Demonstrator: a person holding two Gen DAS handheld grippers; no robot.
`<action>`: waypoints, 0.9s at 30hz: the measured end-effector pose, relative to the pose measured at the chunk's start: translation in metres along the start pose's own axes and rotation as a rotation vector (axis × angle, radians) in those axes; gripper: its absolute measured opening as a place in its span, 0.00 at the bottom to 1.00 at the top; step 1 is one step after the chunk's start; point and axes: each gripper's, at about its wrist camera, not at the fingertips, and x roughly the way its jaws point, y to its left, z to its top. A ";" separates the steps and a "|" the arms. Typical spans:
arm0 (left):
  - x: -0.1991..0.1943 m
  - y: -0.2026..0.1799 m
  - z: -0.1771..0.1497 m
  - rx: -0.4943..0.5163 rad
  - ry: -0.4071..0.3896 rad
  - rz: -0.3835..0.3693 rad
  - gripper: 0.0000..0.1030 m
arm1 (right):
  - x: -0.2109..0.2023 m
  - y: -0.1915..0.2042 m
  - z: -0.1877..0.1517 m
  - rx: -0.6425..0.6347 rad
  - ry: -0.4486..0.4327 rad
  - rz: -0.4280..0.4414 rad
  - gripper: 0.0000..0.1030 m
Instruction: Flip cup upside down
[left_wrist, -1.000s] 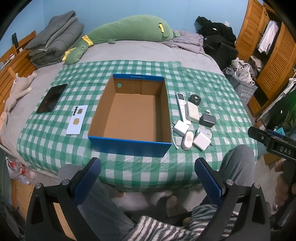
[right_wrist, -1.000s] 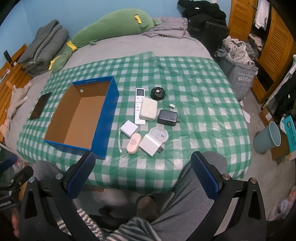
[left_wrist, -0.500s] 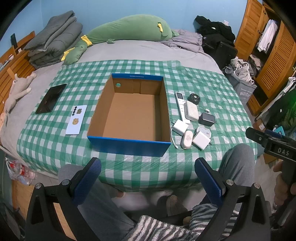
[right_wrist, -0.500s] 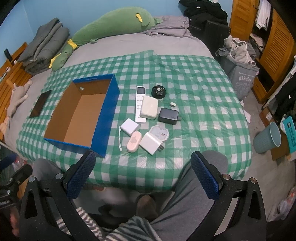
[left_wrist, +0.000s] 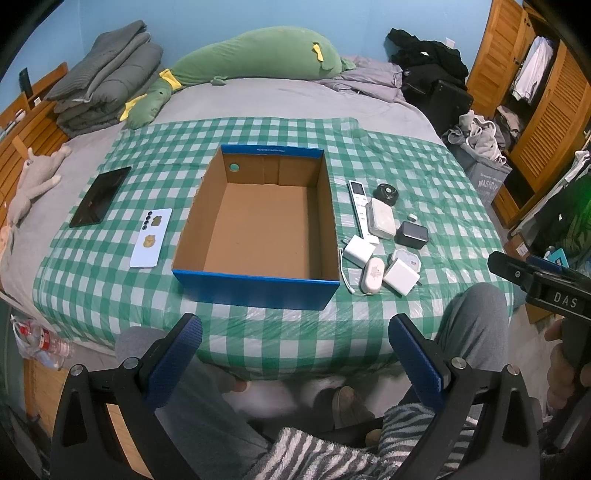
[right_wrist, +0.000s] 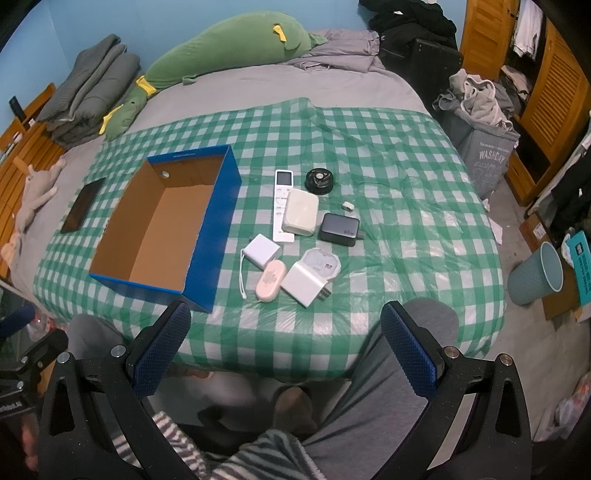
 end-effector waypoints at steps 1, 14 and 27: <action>0.000 0.000 0.000 0.001 0.002 0.000 0.99 | 0.000 0.000 0.000 0.001 -0.001 0.001 0.98; 0.000 0.000 0.001 -0.001 0.002 -0.001 0.99 | 0.000 0.001 0.000 0.002 0.000 0.000 0.98; 0.006 0.002 0.001 0.003 0.014 0.017 0.99 | 0.005 0.005 -0.001 -0.009 0.013 0.011 0.98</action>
